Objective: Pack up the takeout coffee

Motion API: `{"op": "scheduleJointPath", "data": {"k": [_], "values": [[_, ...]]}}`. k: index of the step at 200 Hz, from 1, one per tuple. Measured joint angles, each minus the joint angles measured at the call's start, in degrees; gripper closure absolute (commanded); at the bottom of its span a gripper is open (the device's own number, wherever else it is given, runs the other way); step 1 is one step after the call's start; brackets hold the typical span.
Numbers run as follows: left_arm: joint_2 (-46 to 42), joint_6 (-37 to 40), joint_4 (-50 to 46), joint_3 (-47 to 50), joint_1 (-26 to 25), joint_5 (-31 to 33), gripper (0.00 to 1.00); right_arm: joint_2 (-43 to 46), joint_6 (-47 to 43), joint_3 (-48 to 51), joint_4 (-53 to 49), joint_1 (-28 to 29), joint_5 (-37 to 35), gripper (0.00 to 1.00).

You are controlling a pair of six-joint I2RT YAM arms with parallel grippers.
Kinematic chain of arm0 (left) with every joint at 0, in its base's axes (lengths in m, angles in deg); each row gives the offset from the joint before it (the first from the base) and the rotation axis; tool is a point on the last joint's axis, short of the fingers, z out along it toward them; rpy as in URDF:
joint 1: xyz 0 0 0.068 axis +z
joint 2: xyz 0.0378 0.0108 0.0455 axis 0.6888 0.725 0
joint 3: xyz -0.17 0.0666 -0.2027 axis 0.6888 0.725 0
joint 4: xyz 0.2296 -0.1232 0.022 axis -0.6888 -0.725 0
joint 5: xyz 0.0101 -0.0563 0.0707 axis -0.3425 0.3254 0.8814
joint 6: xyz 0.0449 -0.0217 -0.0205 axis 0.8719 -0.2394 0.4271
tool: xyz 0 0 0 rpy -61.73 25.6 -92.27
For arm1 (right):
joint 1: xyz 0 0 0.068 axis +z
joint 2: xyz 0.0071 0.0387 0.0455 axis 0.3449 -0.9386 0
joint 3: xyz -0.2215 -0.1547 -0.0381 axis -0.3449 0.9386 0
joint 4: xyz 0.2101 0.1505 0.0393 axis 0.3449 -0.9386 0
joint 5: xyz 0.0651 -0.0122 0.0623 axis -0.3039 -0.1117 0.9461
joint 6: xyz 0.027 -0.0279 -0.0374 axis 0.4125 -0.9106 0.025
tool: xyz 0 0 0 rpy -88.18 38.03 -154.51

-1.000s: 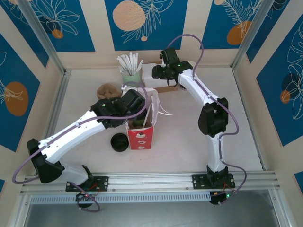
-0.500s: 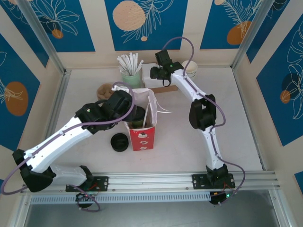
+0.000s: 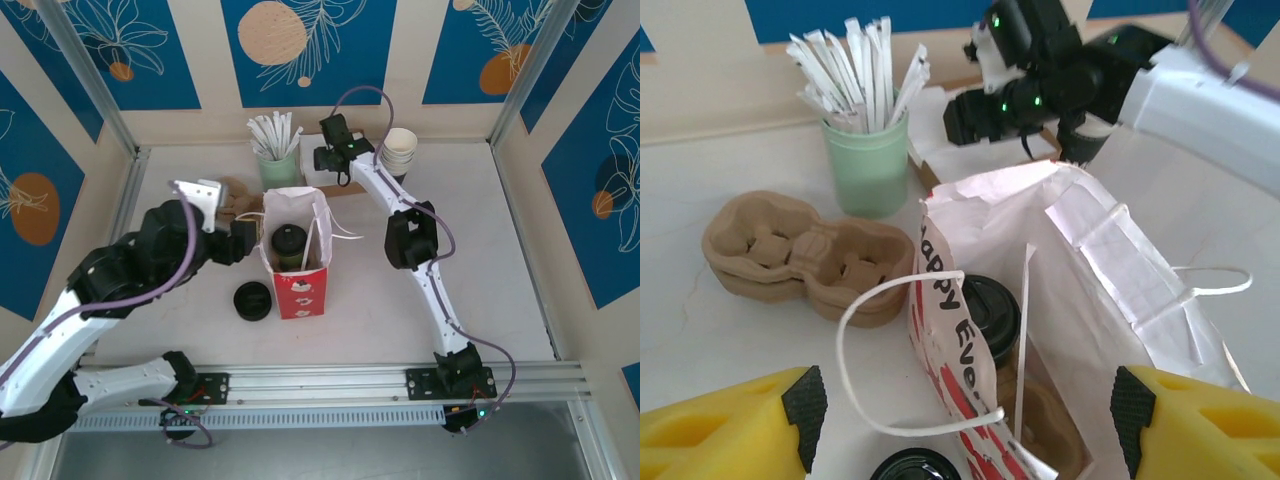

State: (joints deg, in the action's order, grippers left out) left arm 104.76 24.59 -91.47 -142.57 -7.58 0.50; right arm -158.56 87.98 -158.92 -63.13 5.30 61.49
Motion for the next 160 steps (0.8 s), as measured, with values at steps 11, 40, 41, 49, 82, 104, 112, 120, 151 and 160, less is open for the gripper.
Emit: {"op": "scheduleJointPath", "data": {"k": [11, 40, 41, 49, 82, 104, 112, 120, 151, 160], "values": [[-1.5, 0.4, -0.3, 0.2, 0.0, 0.3, 0.24, -1.2, -0.7, -0.9, 0.1, -0.1, 0.0, 0.37], [-4.1, 0.5, -1.3, 0.3, 0.0, 1.2, 0.24, -3.9, -2.4, -3.1, 0.3, -0.4, 0.0, 0.36], [-4.1, 0.5, -1.3, 0.3, 0.0, 1.3, 0.24, -4.0, -2.4, -3.2, 0.3, -0.4, 0.0, 0.36], [-4.6, 0.5, -1.6, 0.7, 0.0, 1.3, 0.24, -4.4, -2.9, -3.3, 0.3, -0.5, 0.0, 0.36], [-5.6, 0.1, -3.4, 2.5, 0.0, 1.7, 0.24, -5.4, -4.4, -3.5, 0.5, -0.9, 0.0, 0.3], [-5.6, 0.1, -4.3, 3.1, 0.0, 1.7, 0.24, -5.7, -4.9, -3.6, 0.5, -1.2, 0.0, 0.26], [-5.5, 0.1, -4.7, 3.3, 0.0, 1.7, 0.24, -5.7, -4.9, -3.6, 0.5, -1.2, 0.0, 0.26], [-5.3, 0.1, -4.9, 3.7, 0.0, 1.7, 0.24, -5.7, -4.9, -3.7, 0.5, -1.2, 0.0, 0.26], [-5.0, 0.1, -5.0, 5.4, 0.0, 1.7, 0.24, -6.5, -4.9, -4.5, 0.5, -1.6, 0.1, 0.26], [-5.0, 0.1, -5.0, 5.7, 0.0, 1.7, 0.24, -6.8, -4.8, -4.5, 0.4, -1.7, 0.2, 0.26]]}}
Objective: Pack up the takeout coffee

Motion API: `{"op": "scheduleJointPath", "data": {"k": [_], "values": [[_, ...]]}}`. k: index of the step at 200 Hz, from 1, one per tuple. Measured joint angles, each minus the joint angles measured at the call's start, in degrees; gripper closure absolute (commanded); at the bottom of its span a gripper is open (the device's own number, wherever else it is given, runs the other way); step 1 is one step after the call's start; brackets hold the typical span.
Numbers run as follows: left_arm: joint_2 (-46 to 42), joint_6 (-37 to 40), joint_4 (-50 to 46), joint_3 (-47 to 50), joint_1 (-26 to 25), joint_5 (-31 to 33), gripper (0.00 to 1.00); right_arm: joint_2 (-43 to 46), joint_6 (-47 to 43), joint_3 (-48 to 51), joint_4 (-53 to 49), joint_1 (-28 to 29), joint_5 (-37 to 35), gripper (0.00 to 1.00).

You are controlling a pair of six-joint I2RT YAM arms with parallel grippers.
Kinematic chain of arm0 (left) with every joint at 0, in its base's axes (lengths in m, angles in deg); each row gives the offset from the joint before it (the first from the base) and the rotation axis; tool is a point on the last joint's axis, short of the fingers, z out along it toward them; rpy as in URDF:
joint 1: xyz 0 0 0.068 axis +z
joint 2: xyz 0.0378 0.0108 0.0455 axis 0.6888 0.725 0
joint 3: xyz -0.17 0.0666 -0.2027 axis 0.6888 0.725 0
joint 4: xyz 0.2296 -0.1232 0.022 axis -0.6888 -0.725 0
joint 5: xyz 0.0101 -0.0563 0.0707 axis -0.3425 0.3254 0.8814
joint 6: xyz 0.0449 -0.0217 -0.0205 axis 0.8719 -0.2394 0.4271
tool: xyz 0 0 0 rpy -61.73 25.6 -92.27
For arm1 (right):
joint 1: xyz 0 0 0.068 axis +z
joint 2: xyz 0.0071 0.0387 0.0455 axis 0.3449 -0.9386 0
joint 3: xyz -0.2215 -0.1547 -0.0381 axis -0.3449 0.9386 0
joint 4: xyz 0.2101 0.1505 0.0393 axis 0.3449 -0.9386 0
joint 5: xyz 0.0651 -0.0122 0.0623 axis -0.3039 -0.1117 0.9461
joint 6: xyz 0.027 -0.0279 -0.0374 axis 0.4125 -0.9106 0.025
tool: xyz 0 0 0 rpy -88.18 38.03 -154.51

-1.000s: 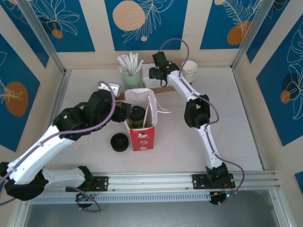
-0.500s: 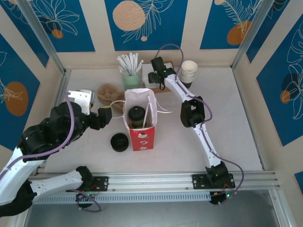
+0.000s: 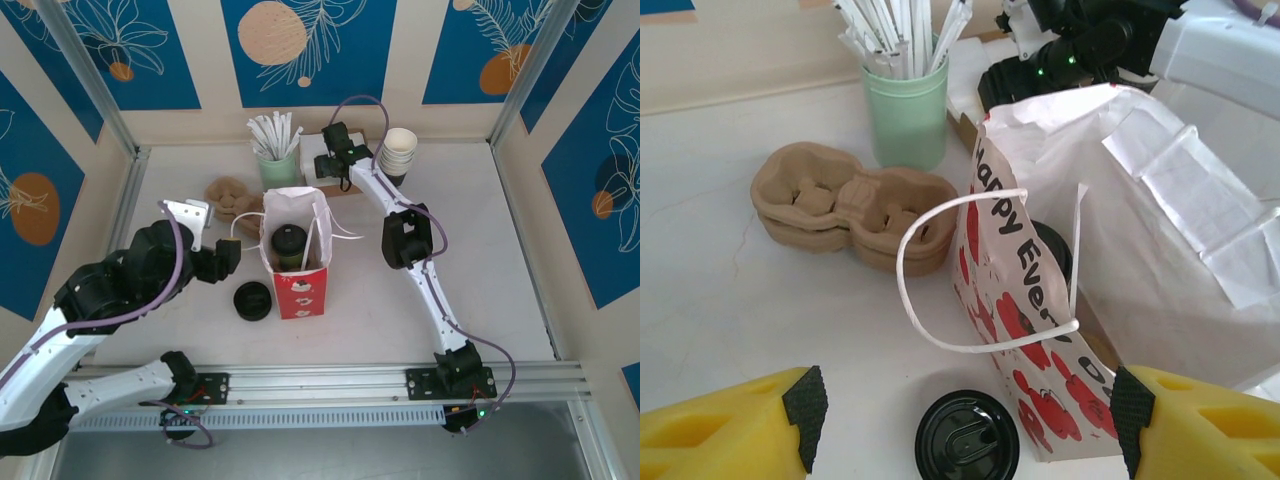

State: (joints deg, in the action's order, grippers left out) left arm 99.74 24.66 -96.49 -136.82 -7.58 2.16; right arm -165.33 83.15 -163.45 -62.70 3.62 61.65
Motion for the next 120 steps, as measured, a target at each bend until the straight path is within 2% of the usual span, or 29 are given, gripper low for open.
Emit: {"op": "scheduleJointPath", "data": {"k": [31, 67, 120], "values": [[0.2, 0.0, 0.1, 0.1, 0.0, 0.0, 0.24, -0.4, 0.2, -0.2, 0.0, -0.5, 0.8, 0.3], [0.5, 0.0, 0.1, 0.1, 0.0, 0.0, 0.24, -0.4, 0.3, -0.3, 0.0, -0.9, 1.4, 0.47], [0.8, 0.0, 0.2, 0.1, 0.0, 0.0, 0.24, -0.4, 0.7, -0.3, 0.5, -1.0, 2.6, 0.6]]}}
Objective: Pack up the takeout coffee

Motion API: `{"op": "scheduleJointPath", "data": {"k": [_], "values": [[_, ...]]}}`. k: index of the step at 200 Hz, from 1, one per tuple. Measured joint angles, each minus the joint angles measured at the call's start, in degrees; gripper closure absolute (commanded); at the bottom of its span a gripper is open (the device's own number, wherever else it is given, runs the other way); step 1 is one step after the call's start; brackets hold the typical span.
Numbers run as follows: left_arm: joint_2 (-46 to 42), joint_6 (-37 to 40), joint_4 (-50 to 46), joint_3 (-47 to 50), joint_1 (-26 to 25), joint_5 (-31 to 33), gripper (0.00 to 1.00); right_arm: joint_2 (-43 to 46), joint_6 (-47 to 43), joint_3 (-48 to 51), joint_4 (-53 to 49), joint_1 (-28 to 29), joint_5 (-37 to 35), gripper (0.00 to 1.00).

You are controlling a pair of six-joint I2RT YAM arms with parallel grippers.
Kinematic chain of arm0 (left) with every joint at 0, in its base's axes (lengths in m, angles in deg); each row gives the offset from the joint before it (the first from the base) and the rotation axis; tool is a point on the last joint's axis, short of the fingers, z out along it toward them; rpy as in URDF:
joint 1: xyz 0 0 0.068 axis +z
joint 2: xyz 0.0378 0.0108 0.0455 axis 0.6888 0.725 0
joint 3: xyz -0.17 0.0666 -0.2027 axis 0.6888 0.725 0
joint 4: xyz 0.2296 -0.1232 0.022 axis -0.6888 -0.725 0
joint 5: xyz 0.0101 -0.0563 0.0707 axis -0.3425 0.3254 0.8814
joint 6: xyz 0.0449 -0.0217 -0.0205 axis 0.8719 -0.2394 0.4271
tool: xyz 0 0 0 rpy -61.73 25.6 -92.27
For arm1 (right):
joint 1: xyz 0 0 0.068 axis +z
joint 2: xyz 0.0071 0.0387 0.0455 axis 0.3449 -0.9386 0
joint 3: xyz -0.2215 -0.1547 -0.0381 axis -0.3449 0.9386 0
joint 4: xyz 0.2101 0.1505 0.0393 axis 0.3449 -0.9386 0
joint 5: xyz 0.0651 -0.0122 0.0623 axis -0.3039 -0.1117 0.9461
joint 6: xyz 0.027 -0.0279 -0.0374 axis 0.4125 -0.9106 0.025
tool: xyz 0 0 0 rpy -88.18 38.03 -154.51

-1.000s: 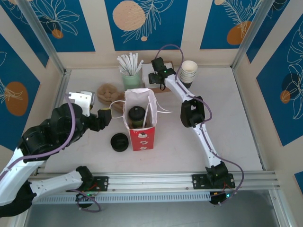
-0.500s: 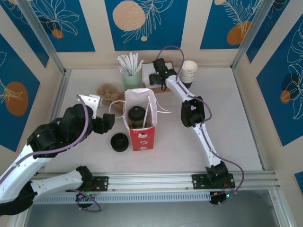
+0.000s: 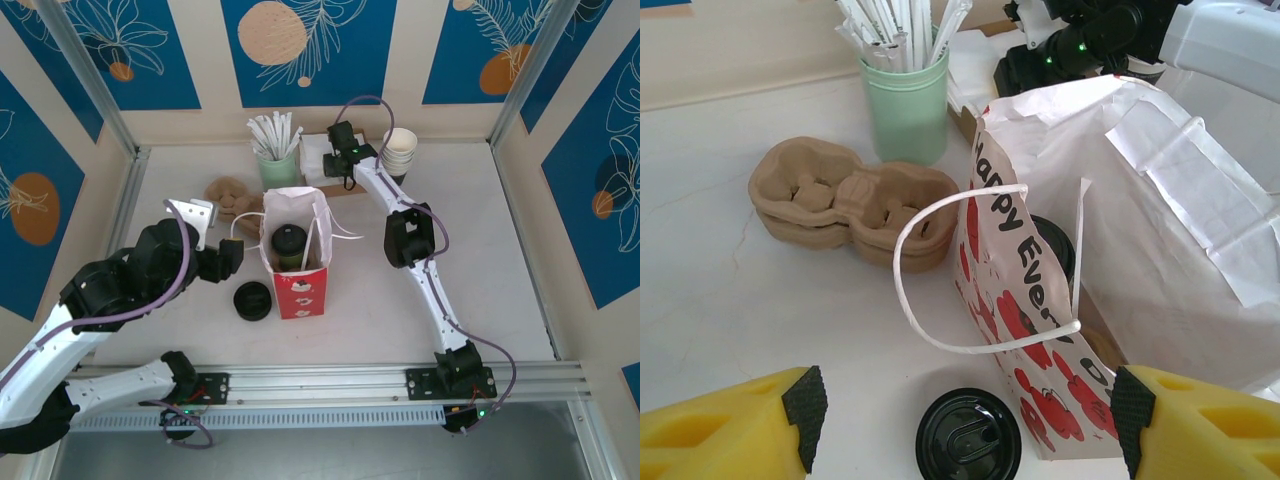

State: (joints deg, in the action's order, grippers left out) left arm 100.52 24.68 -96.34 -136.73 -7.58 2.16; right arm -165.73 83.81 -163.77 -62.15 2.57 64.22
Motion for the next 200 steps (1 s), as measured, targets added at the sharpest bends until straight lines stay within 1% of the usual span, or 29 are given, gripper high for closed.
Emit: {"op": "scheduleJointPath", "data": {"k": [28, 53, 92, 125, 135, 147, 177, 200], "values": [[0.0, 0.0, 0.0, 0.0, 0.0, 0.0, 0.24, 0.0, -0.1, 0.0, 0.6, 0.0, 0.4, 0.65], [-0.1, 0.0, 0.1, 0.1, 0.0, 0.0, 0.24, 0.0, -0.3, 0.0, 1.3, 0.0, 1.0, 0.75], [-1.5, -0.2, 0.2, 1.0, 0.0, 0.0, 0.24, 0.0, -0.2, -0.3, 1.8, 0.0, 1.9, 0.78], [-2.7, -0.2, 0.2, 1.2, 0.0, 0.0, 0.24, 1.5, 0.4, -0.3, 1.4, 0.2, 2.2, 0.83], [-2.9, -0.2, 0.2, 1.4, 0.0, 0.0, 0.23, 2.5, 0.4, -0.3, 1.1, 0.2, 2.3, 0.88], [-3.2, -0.2, 0.2, 1.6, 0.0, 0.0, 0.23, 4.3, 0.4, -0.3, 0.4, 0.3, 2.3, 0.9], [-4.2, -0.9, 0.5, 3.0, 0.0, 0.1, 0.23, 10.5, 0.7, -0.3, -2.0, 0.9, 2.3, 0.95], [-5.0, -1.6, 0.7, 5.2, 0.0, 0.1, 0.23, 16.2, 0.7, -0.5, -3.9, 1.4, 2.3, 0.97]]}}
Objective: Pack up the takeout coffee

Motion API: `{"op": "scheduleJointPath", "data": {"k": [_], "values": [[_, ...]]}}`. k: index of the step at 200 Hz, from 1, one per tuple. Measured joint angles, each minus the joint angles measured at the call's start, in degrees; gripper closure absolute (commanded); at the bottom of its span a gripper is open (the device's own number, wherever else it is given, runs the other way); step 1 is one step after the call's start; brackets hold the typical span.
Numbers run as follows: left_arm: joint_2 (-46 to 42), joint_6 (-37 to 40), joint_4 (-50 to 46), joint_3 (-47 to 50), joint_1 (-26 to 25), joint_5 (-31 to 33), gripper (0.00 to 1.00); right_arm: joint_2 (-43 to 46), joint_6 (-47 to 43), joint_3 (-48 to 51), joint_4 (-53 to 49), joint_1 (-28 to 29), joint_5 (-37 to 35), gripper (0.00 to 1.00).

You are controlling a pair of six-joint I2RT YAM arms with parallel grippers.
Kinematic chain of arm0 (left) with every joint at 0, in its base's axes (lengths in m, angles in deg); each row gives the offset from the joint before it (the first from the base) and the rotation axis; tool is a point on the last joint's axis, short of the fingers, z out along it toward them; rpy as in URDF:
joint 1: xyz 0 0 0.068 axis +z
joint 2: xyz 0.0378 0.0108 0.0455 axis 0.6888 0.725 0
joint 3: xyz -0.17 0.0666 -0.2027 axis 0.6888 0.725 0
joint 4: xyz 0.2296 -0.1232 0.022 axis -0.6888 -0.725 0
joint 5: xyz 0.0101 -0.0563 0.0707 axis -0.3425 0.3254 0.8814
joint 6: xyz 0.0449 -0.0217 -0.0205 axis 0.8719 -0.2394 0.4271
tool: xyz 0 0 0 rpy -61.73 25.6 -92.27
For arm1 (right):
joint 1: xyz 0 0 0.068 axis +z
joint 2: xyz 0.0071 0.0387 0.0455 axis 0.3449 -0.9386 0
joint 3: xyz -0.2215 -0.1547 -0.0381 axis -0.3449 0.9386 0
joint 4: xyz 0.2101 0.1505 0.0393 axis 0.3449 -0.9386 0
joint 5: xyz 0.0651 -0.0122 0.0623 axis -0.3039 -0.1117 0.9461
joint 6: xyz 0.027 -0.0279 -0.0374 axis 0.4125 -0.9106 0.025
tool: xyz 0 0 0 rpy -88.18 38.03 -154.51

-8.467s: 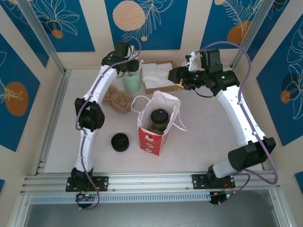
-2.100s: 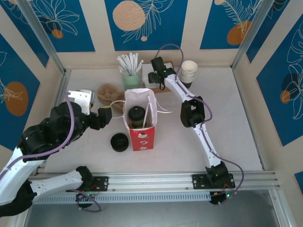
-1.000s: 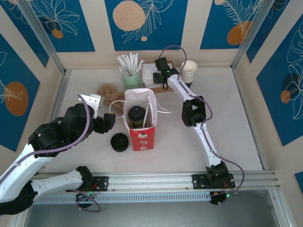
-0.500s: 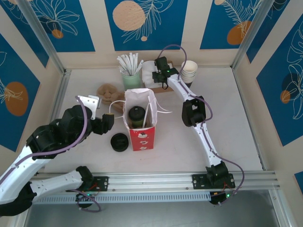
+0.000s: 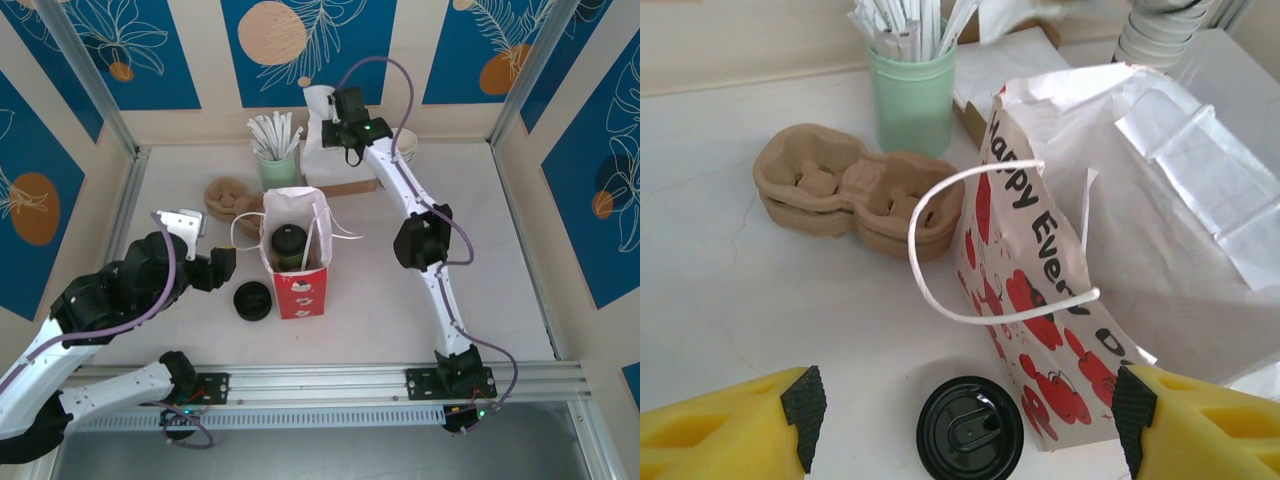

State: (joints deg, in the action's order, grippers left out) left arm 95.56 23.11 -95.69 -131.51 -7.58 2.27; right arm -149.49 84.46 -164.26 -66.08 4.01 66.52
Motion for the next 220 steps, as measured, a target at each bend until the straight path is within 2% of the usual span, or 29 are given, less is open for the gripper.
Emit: {"op": "scheduleJointPath", "data": {"k": [36, 71, 101, 129, 181, 220], "values": [[-1.5, -1.5, 1.2, 2.9, 0.0, 1.3, 0.2, 8.0, 0.2, -1.8, -4.4, 1.1, 0.2, 0.98], [-2.2, -2.1, 3.8, 5.3, 0.0, 1.7, 0.18, 16.1, 3.4, -2.2, -10.9, 2.4, 3.8, 0.98], [-2.8, -2.3, 5.9, 7.4, 0.0, 2.3, 0.18, 25.5, 8.9, -0.6, -14.7, 3.8, 10.9, 0.99], [-3.9, -2.0, 7.0, 7.7, 0.0, 3.1, 0.17, 35.0, 16.0, 2.3, -15.7, 4.7, 20.8, 1.0], [-7.5, -1.0, 7.3, 7.8, 0.0, 5.1, 0.15, 50.8, 32.0, 22.3, -5.8, 5.2, 40.5, 1.0], [-9.4, -1.1, 7.2, 8.5, 0.0, 6.1, 0.14, 56.5, 43.4, 38.3, 5.3, 6.8, 47.9, 1.0]]}}
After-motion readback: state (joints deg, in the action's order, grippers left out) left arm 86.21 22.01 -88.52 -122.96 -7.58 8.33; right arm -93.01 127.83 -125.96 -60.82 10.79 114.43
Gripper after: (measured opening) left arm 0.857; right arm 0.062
